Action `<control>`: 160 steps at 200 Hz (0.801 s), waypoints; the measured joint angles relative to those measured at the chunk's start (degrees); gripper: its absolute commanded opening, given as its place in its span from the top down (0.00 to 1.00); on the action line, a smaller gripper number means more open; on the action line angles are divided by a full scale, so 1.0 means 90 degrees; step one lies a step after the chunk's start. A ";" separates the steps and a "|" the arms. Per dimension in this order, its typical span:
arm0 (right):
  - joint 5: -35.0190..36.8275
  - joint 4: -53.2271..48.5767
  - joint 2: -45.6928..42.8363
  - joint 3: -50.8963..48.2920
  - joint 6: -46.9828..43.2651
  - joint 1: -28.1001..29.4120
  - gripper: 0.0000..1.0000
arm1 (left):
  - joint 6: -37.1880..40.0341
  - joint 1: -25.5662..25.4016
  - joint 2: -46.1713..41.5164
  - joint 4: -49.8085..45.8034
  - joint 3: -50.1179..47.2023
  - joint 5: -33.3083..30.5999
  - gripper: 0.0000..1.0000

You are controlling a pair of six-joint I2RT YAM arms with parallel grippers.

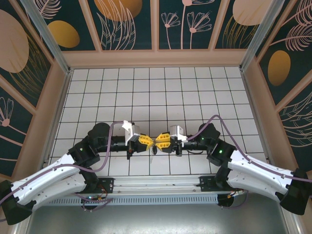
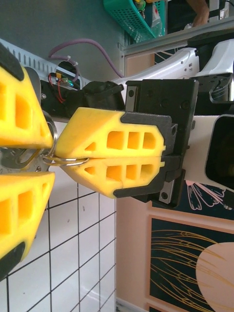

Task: Put the keys on the keyring

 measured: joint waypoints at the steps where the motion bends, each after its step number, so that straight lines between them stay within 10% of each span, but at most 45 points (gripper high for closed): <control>1: -0.0002 0.0005 0.0002 0.0000 0.0010 0.0000 0.87 | 0.0000 -0.0002 0.0000 0.0000 0.0000 -0.0002 1.00; 160: -0.0075 -0.1100 0.0410 0.0627 0.0039 -0.0126 1.00 | 0.0338 0.0061 0.0291 -0.0823 0.0398 -0.0393 0.97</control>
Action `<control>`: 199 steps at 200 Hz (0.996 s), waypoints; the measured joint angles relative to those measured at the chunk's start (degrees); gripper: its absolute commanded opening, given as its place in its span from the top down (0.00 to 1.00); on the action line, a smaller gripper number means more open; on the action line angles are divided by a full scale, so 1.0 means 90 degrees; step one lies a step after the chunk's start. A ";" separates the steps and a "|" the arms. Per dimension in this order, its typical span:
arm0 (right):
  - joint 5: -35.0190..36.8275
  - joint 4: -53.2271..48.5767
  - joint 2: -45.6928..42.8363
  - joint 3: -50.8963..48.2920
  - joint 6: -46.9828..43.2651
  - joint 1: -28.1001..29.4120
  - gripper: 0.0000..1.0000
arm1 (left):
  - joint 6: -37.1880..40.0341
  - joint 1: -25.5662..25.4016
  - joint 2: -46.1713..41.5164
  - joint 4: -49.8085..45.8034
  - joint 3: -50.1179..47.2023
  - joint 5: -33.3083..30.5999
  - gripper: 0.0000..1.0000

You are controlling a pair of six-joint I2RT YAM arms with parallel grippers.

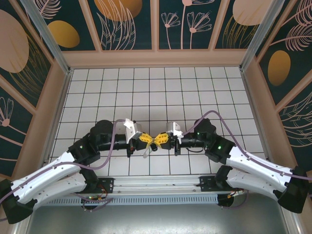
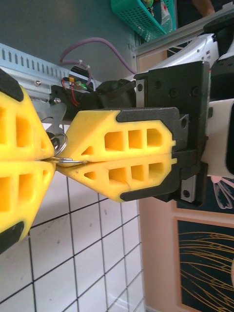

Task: Put the keys on the keyring

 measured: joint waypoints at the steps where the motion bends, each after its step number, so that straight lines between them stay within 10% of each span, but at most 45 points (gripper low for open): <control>1: -0.0002 -0.0027 0.0012 0.0019 -0.0005 -0.0005 1.00 | 0.0002 0.0000 0.0005 -0.0007 0.0005 -0.0002 0.97; 66: -0.0019 -0.1263 0.0415 0.0568 -0.0277 -0.0046 1.00 | 0.0104 0.0022 0.0194 -0.0391 0.0073 -0.0049 1.00; 168: -0.0345 -0.0260 0.0007 0.0396 -0.0066 -0.0010 0.88 | -0.0906 0.0022 -0.0466 0.2057 -0.0967 0.0442 1.00; 199: -0.0398 -0.0153 -0.0027 0.0396 0.0024 -0.0010 1.00 | -0.1039 0.0024 -0.0459 0.2419 -0.1083 0.0495 1.00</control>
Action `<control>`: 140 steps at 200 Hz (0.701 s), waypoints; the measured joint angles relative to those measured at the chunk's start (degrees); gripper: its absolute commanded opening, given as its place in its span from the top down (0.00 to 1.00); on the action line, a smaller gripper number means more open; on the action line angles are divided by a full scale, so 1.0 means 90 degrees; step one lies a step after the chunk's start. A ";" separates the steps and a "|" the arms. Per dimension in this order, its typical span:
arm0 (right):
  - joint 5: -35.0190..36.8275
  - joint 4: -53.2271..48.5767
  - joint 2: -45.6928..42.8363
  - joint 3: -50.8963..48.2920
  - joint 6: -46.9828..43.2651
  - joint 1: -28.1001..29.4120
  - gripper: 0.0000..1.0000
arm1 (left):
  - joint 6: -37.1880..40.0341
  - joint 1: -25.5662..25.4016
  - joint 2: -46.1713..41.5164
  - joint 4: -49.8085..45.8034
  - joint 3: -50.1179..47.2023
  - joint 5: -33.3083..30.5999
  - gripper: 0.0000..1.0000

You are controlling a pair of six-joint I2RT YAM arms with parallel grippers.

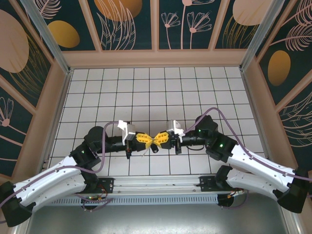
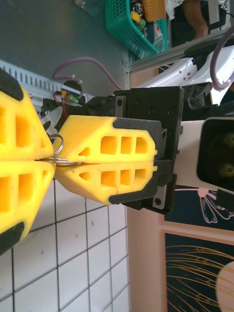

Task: Put the keys on the keyring

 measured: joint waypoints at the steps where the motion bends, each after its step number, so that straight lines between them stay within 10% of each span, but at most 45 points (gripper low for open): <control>1: -0.0002 0.0000 -0.0002 0.0000 -0.0010 0.0000 1.00 | 0.0002 -0.0002 0.0000 0.0002 0.0000 -0.0002 1.00; 77: 0.0374 -0.1367 0.0423 0.0614 -0.0435 -0.0005 1.00 | 0.0471 -0.0002 0.0342 -0.1430 0.0578 -0.0576 0.81; 140: 0.0741 -0.3155 0.1139 0.1545 -0.0976 -0.0066 1.00 | 0.1052 -0.0002 0.0899 -0.2611 0.1137 -0.0809 1.00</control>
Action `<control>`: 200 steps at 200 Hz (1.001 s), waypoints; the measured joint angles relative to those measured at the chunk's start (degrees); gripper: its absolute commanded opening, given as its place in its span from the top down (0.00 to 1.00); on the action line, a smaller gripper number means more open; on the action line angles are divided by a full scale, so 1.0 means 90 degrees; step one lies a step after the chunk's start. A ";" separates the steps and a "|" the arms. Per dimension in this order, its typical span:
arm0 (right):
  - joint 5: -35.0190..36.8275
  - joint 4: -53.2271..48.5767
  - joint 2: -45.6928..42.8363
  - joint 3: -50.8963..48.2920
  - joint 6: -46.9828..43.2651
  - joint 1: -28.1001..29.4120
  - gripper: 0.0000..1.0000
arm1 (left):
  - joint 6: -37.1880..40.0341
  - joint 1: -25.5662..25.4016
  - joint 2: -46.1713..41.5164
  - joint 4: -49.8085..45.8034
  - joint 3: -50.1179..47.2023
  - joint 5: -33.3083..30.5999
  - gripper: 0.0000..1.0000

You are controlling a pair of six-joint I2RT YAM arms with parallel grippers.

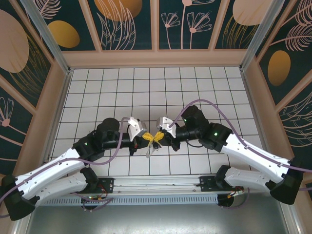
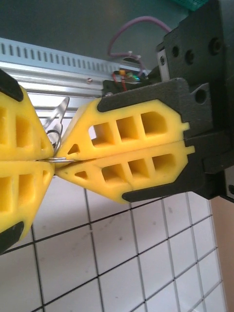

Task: Put the keys on the keyring

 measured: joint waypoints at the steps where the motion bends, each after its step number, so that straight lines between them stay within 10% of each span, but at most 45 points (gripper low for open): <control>1: 0.0000 -0.0007 0.0005 0.0000 -0.0005 0.0000 1.00 | 0.0002 0.0000 0.0007 -0.0012 0.0000 0.0005 1.00; 101: -0.0508 0.1265 -0.0697 -0.0651 0.0279 0.0044 0.86 | -0.0721 -0.0027 -0.0741 0.1870 -0.0930 0.0593 1.00; 200: -0.0549 0.1413 -0.0806 -0.0731 0.0471 0.0044 1.00 | -0.1083 -0.0019 -0.0750 0.2616 -0.1246 0.0697 0.95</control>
